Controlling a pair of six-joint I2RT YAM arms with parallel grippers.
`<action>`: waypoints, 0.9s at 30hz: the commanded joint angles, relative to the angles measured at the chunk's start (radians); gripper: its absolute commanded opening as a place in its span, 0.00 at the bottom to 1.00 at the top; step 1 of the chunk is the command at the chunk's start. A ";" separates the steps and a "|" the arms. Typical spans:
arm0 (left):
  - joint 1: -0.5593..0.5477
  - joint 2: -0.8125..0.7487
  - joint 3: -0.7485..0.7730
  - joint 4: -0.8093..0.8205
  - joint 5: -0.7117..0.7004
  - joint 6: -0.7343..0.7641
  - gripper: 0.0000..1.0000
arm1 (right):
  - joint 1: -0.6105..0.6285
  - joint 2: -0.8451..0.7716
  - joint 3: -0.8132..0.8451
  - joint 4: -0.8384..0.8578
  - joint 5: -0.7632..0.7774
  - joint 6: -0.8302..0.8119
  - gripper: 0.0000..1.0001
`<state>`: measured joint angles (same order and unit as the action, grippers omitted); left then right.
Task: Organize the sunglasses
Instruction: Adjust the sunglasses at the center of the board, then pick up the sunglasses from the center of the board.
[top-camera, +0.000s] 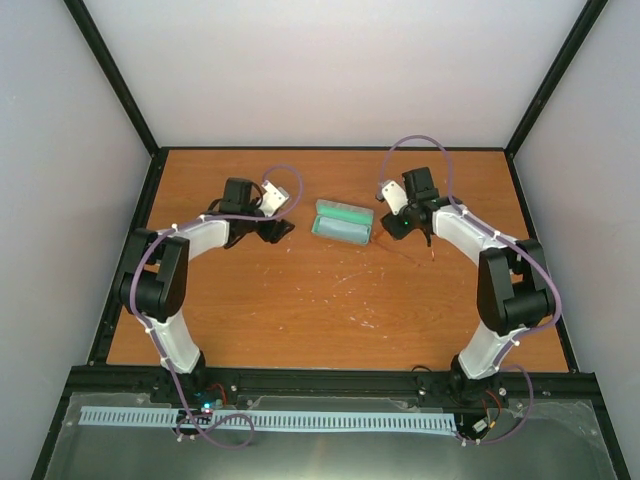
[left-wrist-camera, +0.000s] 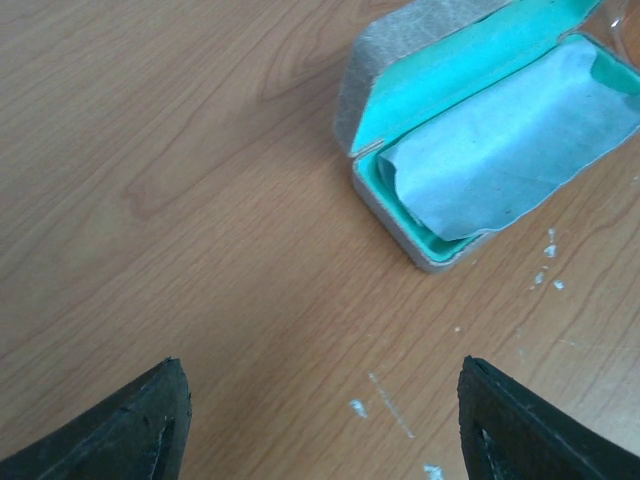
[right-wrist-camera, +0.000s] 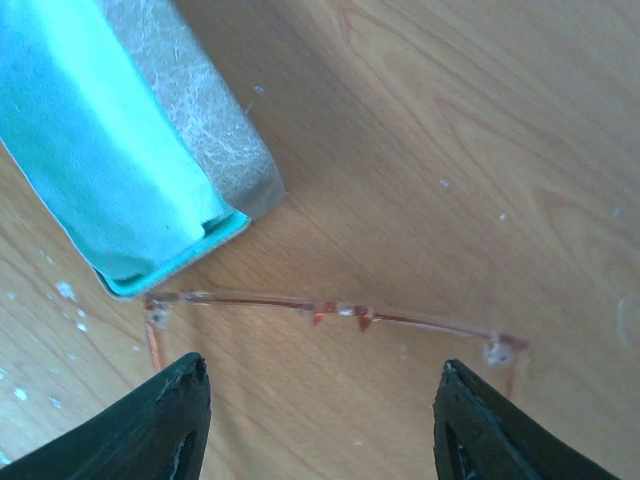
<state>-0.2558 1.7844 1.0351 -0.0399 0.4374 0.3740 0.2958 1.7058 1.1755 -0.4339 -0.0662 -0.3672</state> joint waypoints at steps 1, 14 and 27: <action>0.027 0.024 0.060 -0.053 0.002 0.075 0.73 | -0.052 -0.006 0.039 -0.015 -0.151 -0.427 0.61; 0.061 0.085 0.106 -0.075 0.033 0.091 0.73 | -0.117 0.094 0.085 -0.132 -0.202 -0.732 0.58; 0.068 0.089 0.104 -0.063 0.051 0.078 0.73 | -0.062 0.152 0.049 -0.064 -0.133 -0.784 0.57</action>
<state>-0.1963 1.8698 1.1061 -0.1062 0.4629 0.4438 0.2134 1.8160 1.2037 -0.5198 -0.2180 -1.1168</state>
